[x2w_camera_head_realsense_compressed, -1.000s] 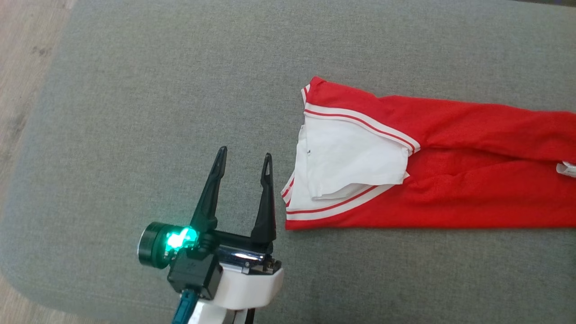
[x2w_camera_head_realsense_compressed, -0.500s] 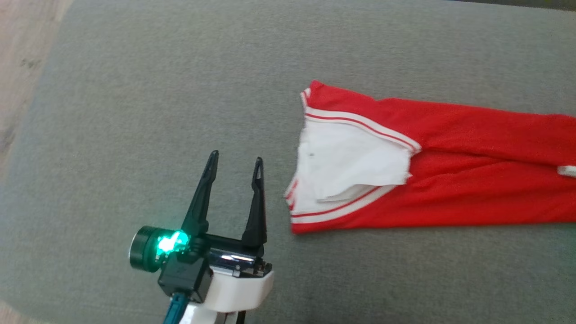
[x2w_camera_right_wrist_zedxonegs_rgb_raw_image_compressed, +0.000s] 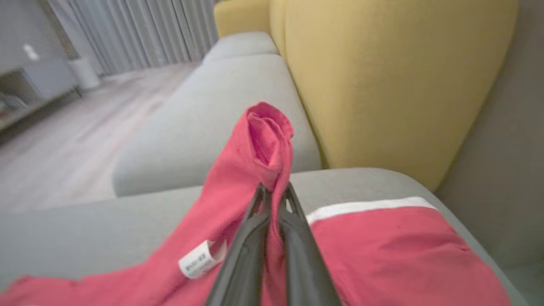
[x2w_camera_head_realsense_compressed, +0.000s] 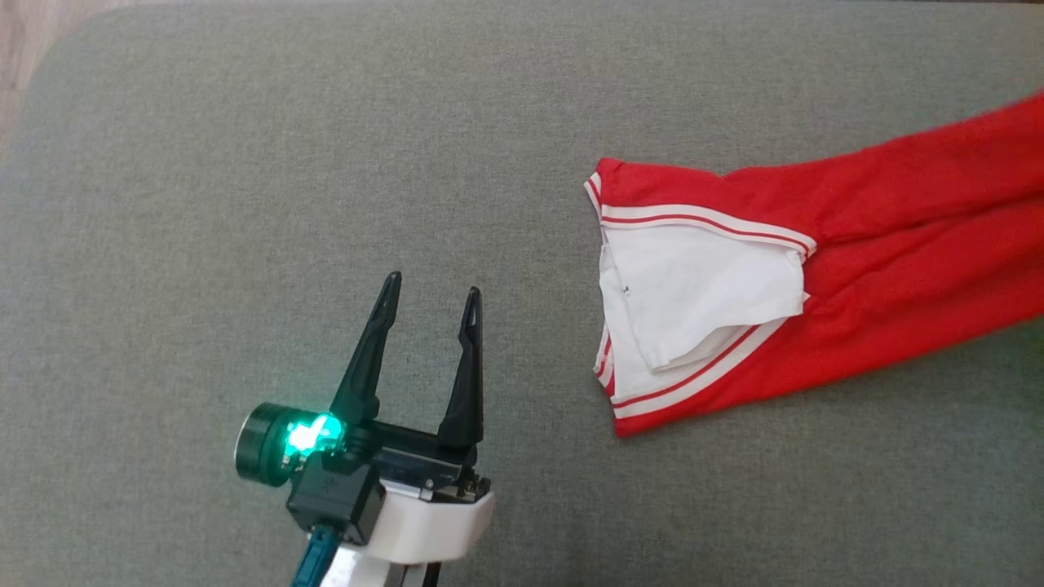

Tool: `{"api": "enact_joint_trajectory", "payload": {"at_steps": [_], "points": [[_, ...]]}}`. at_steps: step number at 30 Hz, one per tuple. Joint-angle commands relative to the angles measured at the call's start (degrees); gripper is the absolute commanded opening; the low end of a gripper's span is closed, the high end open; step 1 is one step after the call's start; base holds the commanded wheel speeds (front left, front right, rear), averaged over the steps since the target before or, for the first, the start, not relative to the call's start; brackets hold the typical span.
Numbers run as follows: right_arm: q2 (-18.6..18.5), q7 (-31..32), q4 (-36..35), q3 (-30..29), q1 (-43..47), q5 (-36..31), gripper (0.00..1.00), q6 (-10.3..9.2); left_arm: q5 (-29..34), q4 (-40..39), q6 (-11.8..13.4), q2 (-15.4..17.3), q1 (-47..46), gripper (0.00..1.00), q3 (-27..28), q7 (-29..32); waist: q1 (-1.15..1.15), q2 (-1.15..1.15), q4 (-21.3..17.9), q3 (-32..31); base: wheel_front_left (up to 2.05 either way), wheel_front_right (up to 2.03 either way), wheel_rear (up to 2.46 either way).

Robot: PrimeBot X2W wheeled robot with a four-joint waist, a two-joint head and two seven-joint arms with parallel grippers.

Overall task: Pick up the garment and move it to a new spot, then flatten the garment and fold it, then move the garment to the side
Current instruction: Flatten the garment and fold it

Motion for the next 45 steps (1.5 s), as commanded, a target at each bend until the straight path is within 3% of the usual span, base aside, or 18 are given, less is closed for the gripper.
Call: {"api": "enact_joint_trajectory", "payload": {"at_steps": [1, 6, 8, 9, 11, 14, 25, 26, 27, 28, 32, 37, 41, 45], "points": [[-0.4, 1.6, -4.6, -0.4, -0.5, 1.3, 0.00, 0.37, 0.4, -1.5, -0.3, -0.3, -0.6, 1.00, 1.8, -0.3, 0.00, 0.00, 0.0, -0.1, 0.00, 0.00, 0.00], [10.6, 10.0, -20.7, -1.0, -0.1, 6.4, 0.00, 0.37, 0.4, -1.3, -0.8, -0.4, -0.8, 1.00, 1.9, -0.3, 0.00, 0.00, 0.2, 0.1, 0.00, 0.00, 0.00], [16.4, 12.8, -25.6, -0.4, 0.2, 7.2, 0.00, 0.37, 0.3, -1.2, -0.9, -0.4, -0.9, 1.00, 1.8, -0.3, 0.00, 0.00, 0.6, 0.0, 0.00, 0.00, 0.00], [22.1, 15.4, -29.5, 1.9, 0.5, 7.7, 0.00, 0.37, 0.0, -1.1, -0.9, -0.4, -1.0, 1.00, 1.7, -0.3, 0.00, 0.00, 0.9, 0.1, 0.00, 0.00, 0.00], [27.2, 17.4, -31.8, 4.7, 0.7, 7.4, 0.00, 0.37, -0.4, -1.1, -0.8, -0.4, -1.2, 1.00, 1.4, -0.3, 0.00, 0.00, 1.2, 0.2, 0.00, 0.00, 0.00], [30.3, 19.0, -32.1, 9.6, 1.3, 6.9, 0.00, 0.37, -0.8, -1.0, -0.8, -0.4, -1.7, 1.00, 0.8, -0.3, 0.00, 0.00, 2.0, 0.2, 0.00, 0.00, 0.00], [30.9, 13.2, -20.8, 24.9, 5.4, 6.3, 0.00, 0.37, -2.5, -0.9, -0.3, -0.4, -2.8, 1.00, -0.7, -0.3, 0.00, 0.00, 6.0, 1.5, 0.00, 0.00, 0.00], [30.9, 12.4, -20.0, 25.8, 5.9, 6.4, 0.22, 0.37, -2.6, -0.9, -0.2, -0.4, -2.9, 1.00, -0.7, -0.3, 0.00, 0.00, 6.3, 1.6, 0.00, 0.00, 0.00], [30.9, 11.9, -19.5, 26.9, 6.2, 6.4, 0.95, 0.37, -2.7, -0.8, -0.1, -0.4, -2.9, 1.00, -0.7, -0.3, 0.00, 0.00, 6.6, 1.8, 0.00, 0.00, 0.00], [30.9, 10.7, -19.5, 27.7, 6.4, 7.1, 1.00, 0.37, -2.8, -0.9, 0.1, -0.4, -2.9, 1.00, -0.6, -0.3, 0.00, 0.00, 6.8, 1.9, 0.00, 0.00, 0.00], [30.9, 3.9, -21.0, 27.5, 5.7, 10.3, 1.00, 0.37, -3.0, -0.9, 0.5, -0.4, -3.1, 1.00, -0.5, -0.3, 0.00, 0.00, 7.3, 1.7, 0.00, 0.00, 0.00], [30.2, -0.4, -24.7, 22.3, 3.7, 2.6, 1.00, 0.37, -2.6, -0.7, 0.7, -0.4, -2.3, 1.00, 0.4, -0.3, 0.00, 0.00, 6.4, -0.5, 0.00, 0.00, 0.00], [26.1, -5.7, -26.4, 18.1, 4.7, -0.7, 1.00, 0.37, -3.4, -0.4, 1.0, -0.4, -0.5, 1.00, 2.3, -0.3, 0.00, 0.00, 5.0, -3.7, 0.00, 0.00, 0.00], [22.9, -14.9, -24.2, 15.0, 9.0, -3.1, 1.00, 0.37, -4.9, -0.1, 1.4, -0.4, 2.1, 1.00, 4.7, -0.3, 0.00, 0.00, 3.3, -7.5, 0.00, 0.00, 0.00]]}}
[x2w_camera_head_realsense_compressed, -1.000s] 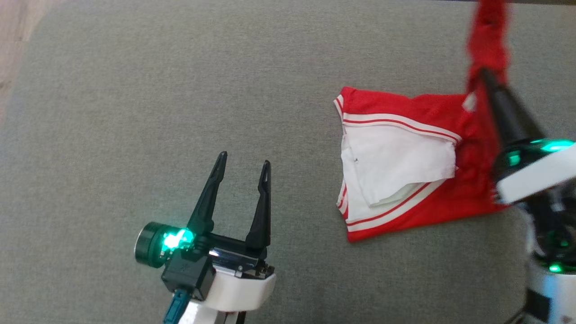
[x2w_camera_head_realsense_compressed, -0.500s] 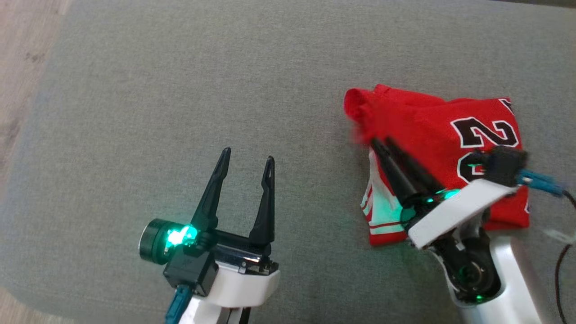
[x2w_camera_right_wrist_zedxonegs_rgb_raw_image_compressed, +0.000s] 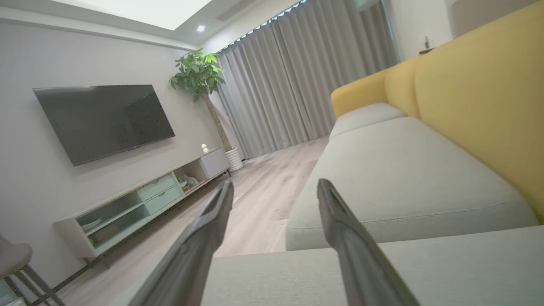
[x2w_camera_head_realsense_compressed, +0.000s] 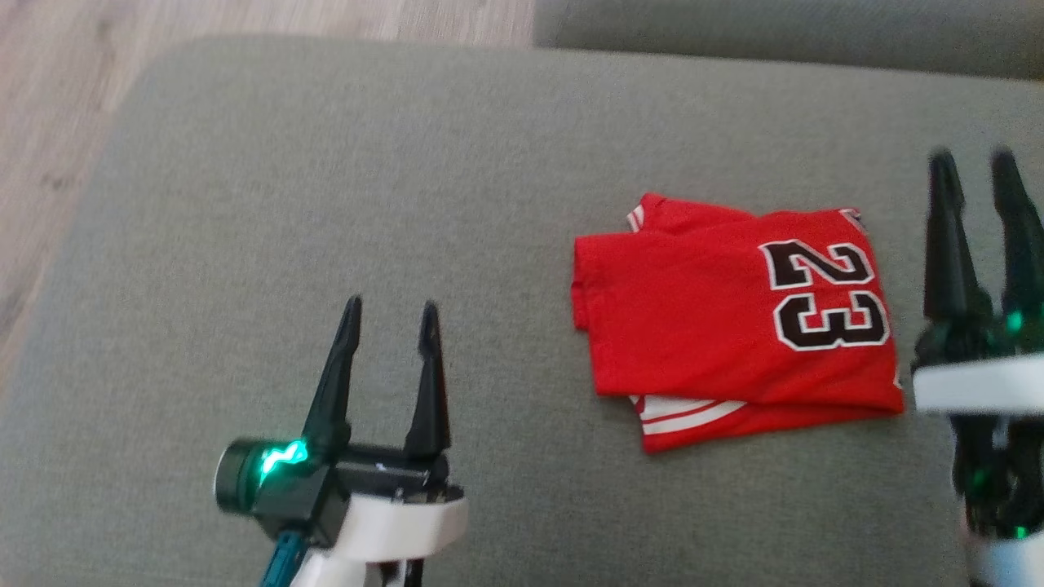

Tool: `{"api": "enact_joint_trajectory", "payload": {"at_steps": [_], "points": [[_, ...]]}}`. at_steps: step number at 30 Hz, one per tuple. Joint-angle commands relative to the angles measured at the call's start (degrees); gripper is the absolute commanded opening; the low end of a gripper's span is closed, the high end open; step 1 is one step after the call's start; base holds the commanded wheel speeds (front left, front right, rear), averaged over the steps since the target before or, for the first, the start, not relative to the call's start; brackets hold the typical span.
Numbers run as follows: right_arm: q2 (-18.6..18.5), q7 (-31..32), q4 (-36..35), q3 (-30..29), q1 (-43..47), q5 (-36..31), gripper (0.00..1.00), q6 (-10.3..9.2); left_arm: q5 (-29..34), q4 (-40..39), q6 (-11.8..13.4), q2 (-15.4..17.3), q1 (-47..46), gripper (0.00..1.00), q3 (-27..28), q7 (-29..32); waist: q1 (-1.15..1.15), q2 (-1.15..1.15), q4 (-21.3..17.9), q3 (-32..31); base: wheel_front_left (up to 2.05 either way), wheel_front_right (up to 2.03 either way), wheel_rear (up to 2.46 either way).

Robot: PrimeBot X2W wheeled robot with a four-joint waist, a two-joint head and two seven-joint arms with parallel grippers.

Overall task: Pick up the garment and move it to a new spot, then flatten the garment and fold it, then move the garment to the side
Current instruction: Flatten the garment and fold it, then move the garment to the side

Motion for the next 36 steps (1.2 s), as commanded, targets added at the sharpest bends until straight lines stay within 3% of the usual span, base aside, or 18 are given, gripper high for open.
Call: {"api": "enact_joint_trajectory", "payload": {"at_steps": [1, 6, 11, 15, 21, 36], "points": [[-0.9, -2.8, -0.1, 0.9, 2.4, -1.3, 1.00, 0.40, -0.4, -1.3, 0.3, -0.3, 0.6, 1.00, 2.6, -0.3, 0.00, 0.00, -1.8, -3.3, 0.00, 0.00, 0.00], [-1.5, -12.3, 8.5, 3.2, 9.7, -4.4, 1.00, 0.40, -0.5, 0.1, 0.5, -0.3, 4.8, 1.00, 5.0, -0.3, 0.00, 0.00, -3.6, -8.2, 0.00, 0.00, 0.00], [-1.2, -14.6, 16.8, 5.2, 13.2, -13.1, 1.00, 0.40, -1.2, 2.2, -0.5, -0.3, 9.1, 1.00, 7.3, -0.3, 0.00, 0.00, -4.4, -11.8, 0.00, 0.00, 0.00], [1.6, -14.7, 17.4, 3.2, 15.5, -19.6, 1.00, 0.40, 0.7, 4.8, -2.4, -0.2, 11.7, 1.00, 9.1, -0.3, 0.00, 0.00, -4.8, -14.2, 0.00, 0.00, 0.00], [4.6, -14.7, 17.0, 1.9, 18.0, -24.3, 1.00, 0.40, 4.5, 6.4, -4.8, 0.3, 14.3, 1.00, 9.8, -0.3, 0.00, 0.00, -5.1, -16.3, 0.00, 0.00, 0.00], [7.0, -14.7, 16.8, 3.0, 21.3, -27.4, 1.00, 0.40, 6.8, 9.0, -6.6, -0.1, 16.7, 1.00, 12.5, -0.3, 0.00, 0.00, -5.4, -17.6, 0.00, 0.00, 0.00]]}}
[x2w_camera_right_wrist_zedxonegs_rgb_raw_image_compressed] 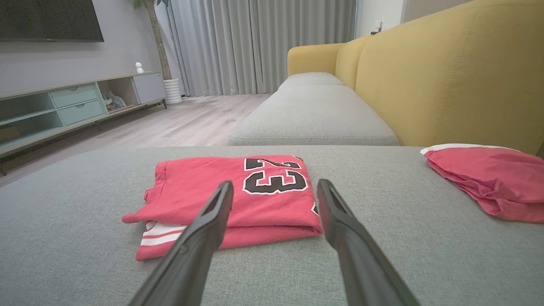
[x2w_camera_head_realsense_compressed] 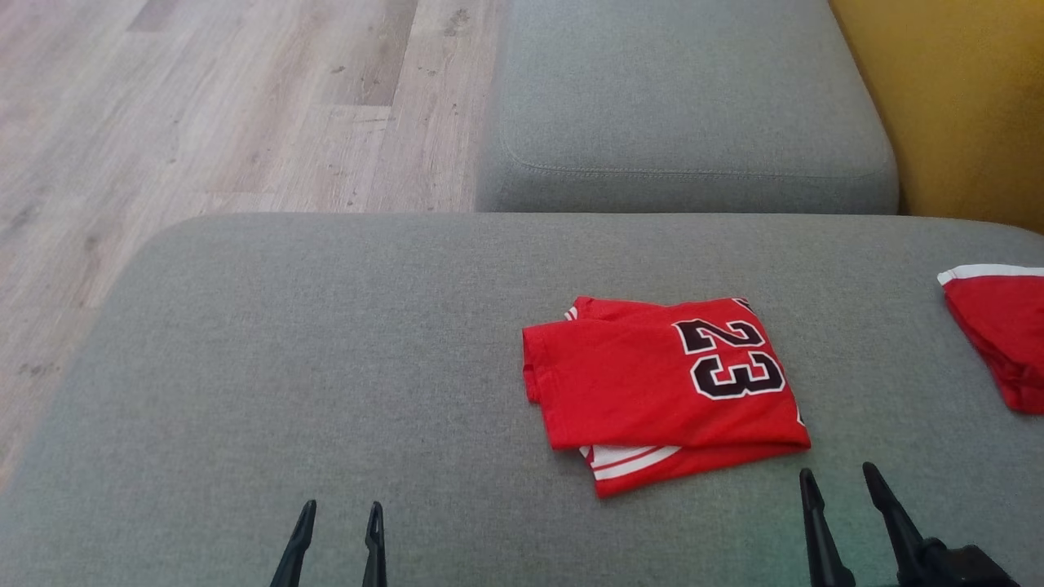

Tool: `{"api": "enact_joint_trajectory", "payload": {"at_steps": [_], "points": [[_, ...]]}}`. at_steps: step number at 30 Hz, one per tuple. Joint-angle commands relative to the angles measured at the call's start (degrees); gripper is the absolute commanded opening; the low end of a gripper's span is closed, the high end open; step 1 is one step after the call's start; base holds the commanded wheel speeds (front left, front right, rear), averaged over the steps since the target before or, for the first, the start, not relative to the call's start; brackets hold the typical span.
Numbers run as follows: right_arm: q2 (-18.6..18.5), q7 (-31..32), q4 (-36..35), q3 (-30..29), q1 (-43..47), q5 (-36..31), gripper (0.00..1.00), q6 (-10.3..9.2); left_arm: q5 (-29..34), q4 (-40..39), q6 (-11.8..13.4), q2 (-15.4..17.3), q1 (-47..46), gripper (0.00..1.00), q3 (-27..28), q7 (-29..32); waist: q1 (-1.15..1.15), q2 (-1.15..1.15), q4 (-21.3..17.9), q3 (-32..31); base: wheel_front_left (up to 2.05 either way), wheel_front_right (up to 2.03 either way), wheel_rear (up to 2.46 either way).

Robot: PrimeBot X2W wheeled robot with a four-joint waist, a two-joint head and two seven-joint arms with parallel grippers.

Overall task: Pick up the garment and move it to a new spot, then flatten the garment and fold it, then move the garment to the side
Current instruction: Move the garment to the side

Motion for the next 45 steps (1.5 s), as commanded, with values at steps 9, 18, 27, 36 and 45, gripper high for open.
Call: {"api": "enact_joint_trajectory", "payload": {"at_steps": [9, 18, 27, 36, 45], "points": [[-0.6, -0.8, -1.9, 1.3, -2.1, -1.2, 1.00, 0.39, -0.9, -1.8, -1.1, -0.6, -1.7, 1.00, 2.5, -0.3, 0.01, 0.00, -0.1, 0.6, 0.00, 0.00, 0.00], [-1.3, -0.8, -0.3, 2.3, -3.2, -1.3, 1.00, 0.39, -0.9, -4.6, -1.3, -0.7, -1.5, 1.00, 1.7, -0.3, 0.01, 0.00, -0.8, 2.3, 0.00, 0.00, 0.00], [-5.9, -0.8, 8.0, 6.0, -12.3, 0.3, 1.00, 0.39, -1.5, -5.0, -1.5, -0.7, -3.0, 1.00, 0.3, -0.3, 0.01, 0.00, -1.2, 7.3, 0.00, 0.00, 0.00], [-11.3, 0.9, 26.5, 8.3, -30.7, 8.6, 1.00, 0.39, -0.9, -5.5, -1.4, -0.7, -8.0, 1.00, -2.7, -0.3, 0.01, 0.00, 2.1, 12.9, 0.00, 0.00, 0.00], [-14.1, 11.0, 40.3, 16.4, -38.8, 26.3, 0.74, 0.39, -1.7, -5.3, -1.3, -0.7, -9.5, 1.00, -4.9, -0.3, 0.01, 0.00, 5.5, 13.7, 0.00, 0.00, 0.00]]}}
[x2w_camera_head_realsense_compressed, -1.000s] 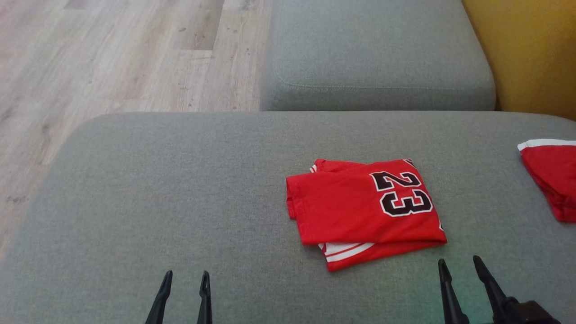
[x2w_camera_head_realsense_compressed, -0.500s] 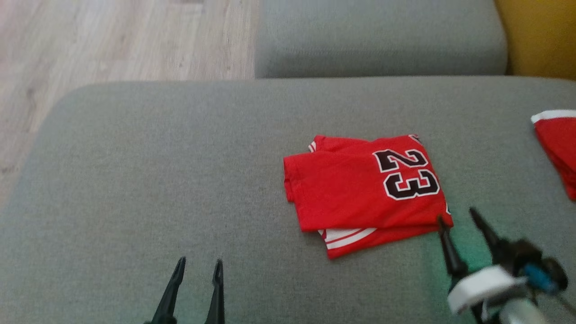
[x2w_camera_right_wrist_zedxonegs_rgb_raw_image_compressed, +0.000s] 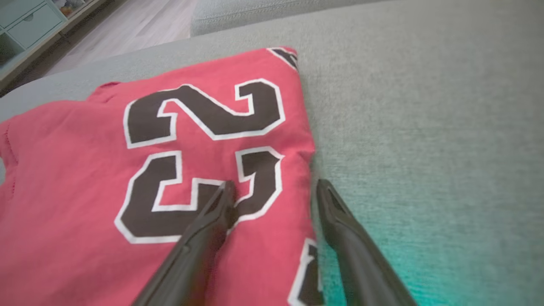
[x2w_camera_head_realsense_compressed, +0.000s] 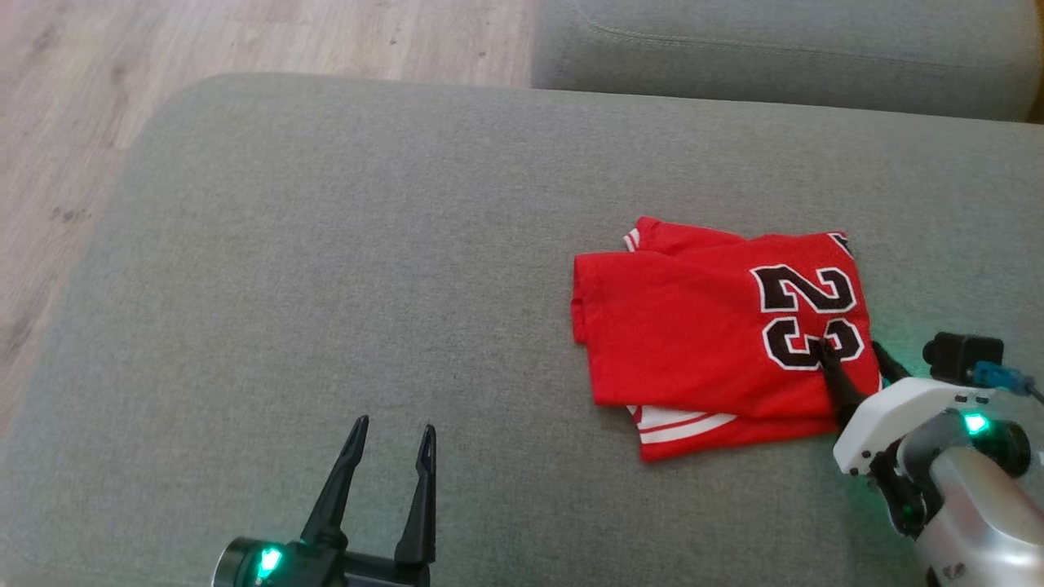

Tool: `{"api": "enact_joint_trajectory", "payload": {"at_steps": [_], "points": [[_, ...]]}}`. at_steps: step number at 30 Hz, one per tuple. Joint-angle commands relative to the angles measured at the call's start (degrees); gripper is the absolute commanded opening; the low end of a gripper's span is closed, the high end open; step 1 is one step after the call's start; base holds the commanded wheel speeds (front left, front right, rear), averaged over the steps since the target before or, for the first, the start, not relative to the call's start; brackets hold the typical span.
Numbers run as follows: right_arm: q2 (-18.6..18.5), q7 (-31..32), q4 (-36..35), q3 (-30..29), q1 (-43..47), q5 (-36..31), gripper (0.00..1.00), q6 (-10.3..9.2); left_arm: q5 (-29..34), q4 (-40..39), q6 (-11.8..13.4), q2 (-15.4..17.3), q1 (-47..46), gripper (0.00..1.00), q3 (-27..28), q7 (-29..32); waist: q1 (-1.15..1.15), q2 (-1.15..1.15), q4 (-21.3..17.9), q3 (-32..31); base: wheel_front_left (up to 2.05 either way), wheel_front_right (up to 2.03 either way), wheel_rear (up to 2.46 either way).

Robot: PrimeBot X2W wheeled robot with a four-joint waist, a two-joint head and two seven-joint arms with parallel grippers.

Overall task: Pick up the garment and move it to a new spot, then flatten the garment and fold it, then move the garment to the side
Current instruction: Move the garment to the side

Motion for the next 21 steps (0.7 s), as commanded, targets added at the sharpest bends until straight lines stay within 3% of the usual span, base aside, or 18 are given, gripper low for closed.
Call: {"api": "enact_joint_trajectory", "payload": {"at_steps": [1, 2, 6, 11, 21], "points": [[-1.2, 0.2, -0.8, 1.9, -1.2, 1.1, 0.33, 0.39, -0.4, -1.6, 0.2, -0.4, -2.1, 1.00, 1.2, -0.3, 0.00, 0.00, 0.2, 0.2, 0.00, 0.00, 0.00], [-1.6, 0.0, -0.6, 2.9, -1.5, 2.5, 0.00, 0.39, -0.4, -1.6, 0.3, -0.4, -2.2, 1.00, 1.1, -0.3, 0.00, 0.00, 0.3, 0.4, 0.00, 0.00, 0.00], [-3.7, -3.3, -0.6, 6.2, -3.1, 5.5, 0.00, 0.39, 0.0, -2.1, 1.0, -0.4, -2.8, 1.00, 1.3, -0.3, 0.00, 0.00, -0.4, 1.6, 0.00, 0.00, 0.00], [-8.5, -7.5, 0.2, 9.9, -6.9, 4.1, 0.00, 0.39, 1.8, -4.3, 2.7, -0.4, -3.9, 1.00, 1.3, -0.3, 0.00, 0.00, -3.6, 4.0, 0.00, 0.00, 0.00], [-22.8, -9.6, -0.5, 10.0, -14.5, 3.6, 0.00, 0.39, 1.7, -4.6, 3.3, -0.4, -8.2, 1.00, 0.0, -0.3, 0.00, 0.00, -10.6, 11.0, 0.00, 0.00, 0.00]]}}
